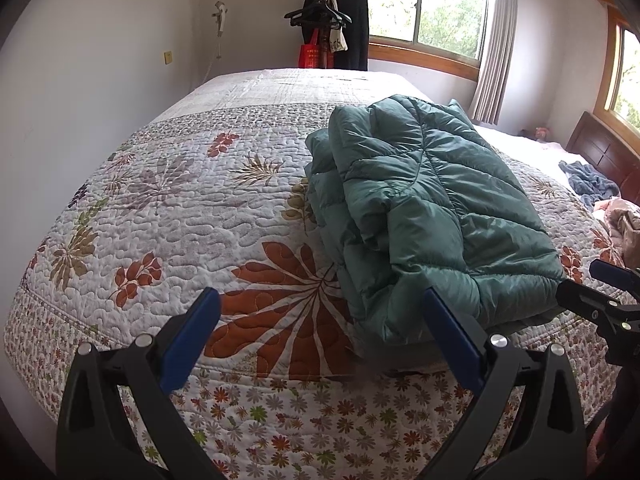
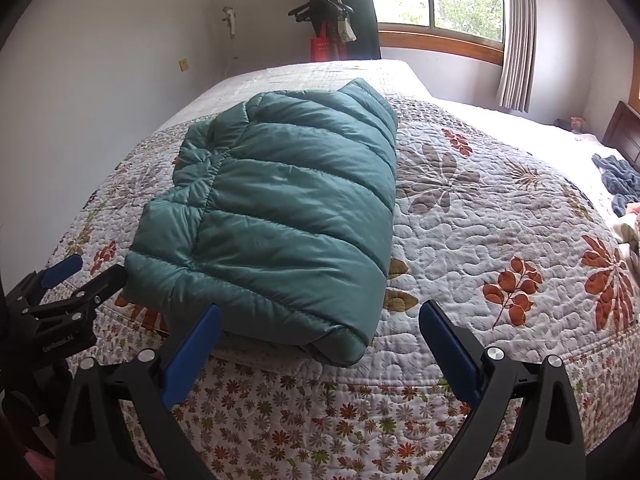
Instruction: Fold large clothes
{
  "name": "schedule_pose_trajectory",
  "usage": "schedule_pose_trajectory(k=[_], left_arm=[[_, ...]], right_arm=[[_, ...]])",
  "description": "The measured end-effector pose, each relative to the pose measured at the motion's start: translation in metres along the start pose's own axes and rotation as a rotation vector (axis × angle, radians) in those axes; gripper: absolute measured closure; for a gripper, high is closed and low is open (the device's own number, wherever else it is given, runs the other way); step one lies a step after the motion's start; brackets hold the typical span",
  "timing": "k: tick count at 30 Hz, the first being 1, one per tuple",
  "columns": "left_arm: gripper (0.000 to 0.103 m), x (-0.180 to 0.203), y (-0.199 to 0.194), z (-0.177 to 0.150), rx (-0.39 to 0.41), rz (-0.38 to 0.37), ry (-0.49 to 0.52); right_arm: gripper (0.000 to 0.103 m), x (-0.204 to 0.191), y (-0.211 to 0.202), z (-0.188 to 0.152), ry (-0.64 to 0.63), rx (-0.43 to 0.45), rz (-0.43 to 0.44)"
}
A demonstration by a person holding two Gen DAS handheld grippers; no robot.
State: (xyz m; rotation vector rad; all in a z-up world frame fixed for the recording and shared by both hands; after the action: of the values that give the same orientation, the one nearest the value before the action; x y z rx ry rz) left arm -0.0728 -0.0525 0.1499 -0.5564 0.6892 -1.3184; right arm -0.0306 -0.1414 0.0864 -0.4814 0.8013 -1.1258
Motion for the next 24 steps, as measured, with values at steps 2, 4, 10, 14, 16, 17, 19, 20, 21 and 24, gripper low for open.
schedule_pose_trajectory(k=[2,4,10,14,16,17,19,20,21,24], left_arm=[[0.003,-0.0001,0.0002,-0.0001,-0.001,0.001,0.0],[0.003,-0.0001,0.0,-0.0003,-0.001,0.0,0.0],[0.003,-0.0003,0.0008,-0.0012,-0.002,-0.001,0.001],[0.003,-0.0005,0.0009,-0.0011,-0.002,-0.001,0.0],[0.003,-0.0009,0.001,-0.0011,-0.003,-0.001,0.001],[0.003,-0.0009,0.001,-0.0011,-0.002,-0.002,0.001],[0.003,-0.001,0.0011,-0.0011,-0.002,-0.002,0.001],[0.003,-0.001,0.0011,-0.0011,-0.002,-0.001,0.001],[0.003,-0.0012,0.0011,-0.0013,-0.002,-0.001,0.001],[0.003,-0.0016,0.0014,-0.0014,-0.001,0.001,0.001]], right_arm=[[0.004,0.0009,0.0006,0.0002,0.002,-0.001,0.0],[0.004,0.0012,0.0009,0.0004,0.003,0.0,0.007],[0.004,0.0017,0.0014,0.0007,0.009,0.003,0.014],[0.004,0.0016,0.0022,0.0005,0.007,0.001,0.01],[0.004,0.0014,0.0023,0.0002,0.007,0.001,0.007],[0.004,0.0014,0.0026,0.0001,0.008,-0.001,0.01],[0.004,0.0018,0.0028,0.0002,0.009,-0.003,0.011],[0.004,0.0019,0.0029,0.0,0.01,-0.003,0.008],[0.004,0.0023,0.0031,0.0001,0.012,-0.004,0.005],[0.004,0.0029,0.0034,0.0002,0.013,-0.002,0.003]])
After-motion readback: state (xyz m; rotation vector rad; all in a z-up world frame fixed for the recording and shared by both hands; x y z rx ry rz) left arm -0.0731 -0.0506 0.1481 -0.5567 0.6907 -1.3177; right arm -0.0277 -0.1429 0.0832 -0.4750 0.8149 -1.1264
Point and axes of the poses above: each gripper's, at about its wrist camera, not at the fingertips, and y roughly the way its jaws point, x to its right, z to its top, the point moved 5 cm from there along y, roughly the way its jaws point, and after that the axes turned 5 degrees about x, right-handed, at the moved point
